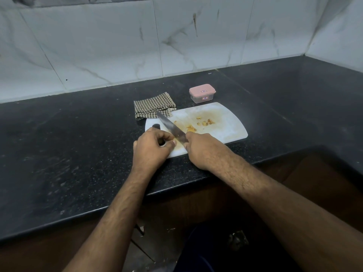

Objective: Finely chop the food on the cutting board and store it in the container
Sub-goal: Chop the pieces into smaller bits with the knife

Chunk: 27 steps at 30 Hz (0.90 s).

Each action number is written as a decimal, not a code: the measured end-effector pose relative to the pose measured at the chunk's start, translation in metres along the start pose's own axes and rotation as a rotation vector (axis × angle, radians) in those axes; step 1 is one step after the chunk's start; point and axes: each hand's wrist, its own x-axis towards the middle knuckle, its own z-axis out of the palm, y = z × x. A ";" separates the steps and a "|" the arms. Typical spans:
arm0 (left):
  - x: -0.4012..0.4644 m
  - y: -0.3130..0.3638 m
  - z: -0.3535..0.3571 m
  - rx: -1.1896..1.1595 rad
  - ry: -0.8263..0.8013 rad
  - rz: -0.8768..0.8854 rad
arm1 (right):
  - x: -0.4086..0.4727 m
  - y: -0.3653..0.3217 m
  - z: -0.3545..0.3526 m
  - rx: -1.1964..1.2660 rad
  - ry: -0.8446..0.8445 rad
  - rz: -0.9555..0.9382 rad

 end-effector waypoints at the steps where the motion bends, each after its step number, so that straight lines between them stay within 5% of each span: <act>1: 0.000 0.000 0.000 -0.004 -0.001 -0.003 | 0.000 0.000 0.000 -0.002 -0.002 -0.002; 27: 0.002 -0.006 0.002 -0.013 0.013 0.049 | 0.020 -0.001 0.012 -0.092 -0.012 -0.003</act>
